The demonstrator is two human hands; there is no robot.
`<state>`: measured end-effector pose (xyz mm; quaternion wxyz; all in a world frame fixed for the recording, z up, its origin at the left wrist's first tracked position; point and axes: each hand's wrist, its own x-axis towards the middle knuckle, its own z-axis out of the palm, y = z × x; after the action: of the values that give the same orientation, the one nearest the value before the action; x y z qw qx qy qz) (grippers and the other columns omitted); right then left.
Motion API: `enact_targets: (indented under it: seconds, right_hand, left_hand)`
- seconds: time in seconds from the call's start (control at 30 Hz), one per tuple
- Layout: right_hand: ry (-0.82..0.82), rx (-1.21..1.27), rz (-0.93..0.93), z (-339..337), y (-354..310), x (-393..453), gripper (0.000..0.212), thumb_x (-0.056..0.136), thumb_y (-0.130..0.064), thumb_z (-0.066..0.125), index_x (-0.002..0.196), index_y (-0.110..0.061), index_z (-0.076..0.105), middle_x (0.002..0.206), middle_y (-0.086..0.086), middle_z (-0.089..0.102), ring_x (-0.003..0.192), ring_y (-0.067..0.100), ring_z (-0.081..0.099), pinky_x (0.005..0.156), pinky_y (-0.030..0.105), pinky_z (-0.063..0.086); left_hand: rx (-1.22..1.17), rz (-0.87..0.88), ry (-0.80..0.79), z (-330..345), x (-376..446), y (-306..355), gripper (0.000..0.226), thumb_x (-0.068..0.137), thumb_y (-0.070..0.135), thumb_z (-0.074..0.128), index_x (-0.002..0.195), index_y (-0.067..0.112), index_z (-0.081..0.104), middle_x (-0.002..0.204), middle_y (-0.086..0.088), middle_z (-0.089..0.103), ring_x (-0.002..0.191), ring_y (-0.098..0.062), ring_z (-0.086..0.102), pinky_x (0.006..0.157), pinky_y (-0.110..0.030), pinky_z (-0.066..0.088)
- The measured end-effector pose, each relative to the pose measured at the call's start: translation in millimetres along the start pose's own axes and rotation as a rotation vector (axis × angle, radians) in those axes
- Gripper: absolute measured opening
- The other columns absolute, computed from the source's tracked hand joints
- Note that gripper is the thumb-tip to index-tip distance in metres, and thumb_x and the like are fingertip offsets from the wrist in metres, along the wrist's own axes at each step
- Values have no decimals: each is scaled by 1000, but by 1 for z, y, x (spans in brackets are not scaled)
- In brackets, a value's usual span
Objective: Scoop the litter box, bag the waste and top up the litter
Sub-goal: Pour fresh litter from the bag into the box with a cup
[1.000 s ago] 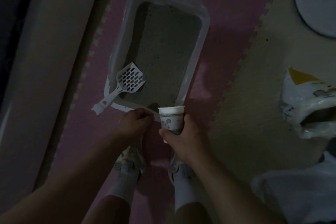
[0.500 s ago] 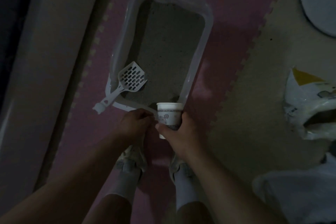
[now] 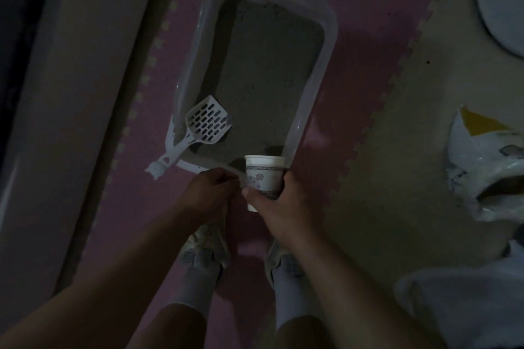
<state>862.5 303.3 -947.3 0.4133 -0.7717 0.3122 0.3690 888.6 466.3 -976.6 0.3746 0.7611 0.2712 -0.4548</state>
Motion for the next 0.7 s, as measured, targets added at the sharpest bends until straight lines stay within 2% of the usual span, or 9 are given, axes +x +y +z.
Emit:
enact_targets:
  seconds: [0.33,0.43,0.5,0.57,0.63,0.7]
  right_hand:
    - [9,61,-12,2,-6,-7,65,57,-75,67,106,-33,55,97,-11,68,86,8,68,76,41,60]
    - [-56,61,-5,-2,-12,-5,62,61,-69,71,108,-31,58,99,-11,68,86,5,68,76,36,60]
    - [-93,31,-27,-7,-19,-4,55,69,-60,75,112,-29,60,101,-13,67,85,2,65,69,24,55]
    - [-110,-24,-43,-10,-25,-3,52,74,-58,75,115,-29,59,102,-13,66,78,-3,57,59,13,41]
    - [-109,-74,-53,-10,-30,-1,52,76,-61,73,115,-28,58,104,-13,66,71,-5,50,53,9,31]
    - [-103,-93,-61,-9,-35,-1,56,77,-63,71,118,-27,57,108,-11,65,70,-4,46,47,6,28]
  left_hand:
    - [-22,8,10,-5,5,6,18,93,19,63,106,16,74,103,-3,74,98,-20,67,89,-39,54]
    - [-33,10,3,-6,6,8,14,93,19,63,102,19,74,100,-2,73,95,-19,66,88,-37,53]
    - [-32,15,5,-6,6,8,11,92,19,63,95,25,72,95,2,72,90,-17,66,87,-38,53]
    - [-36,8,11,-7,7,7,12,92,18,62,94,25,72,92,4,71,87,-15,66,87,-40,55]
    - [-47,-4,10,-10,5,6,13,92,17,61,92,24,72,92,3,72,88,-17,67,88,-42,56]
    - [-73,-7,-1,-12,4,4,14,92,15,61,86,25,70,91,0,73,89,-20,68,87,-44,57]
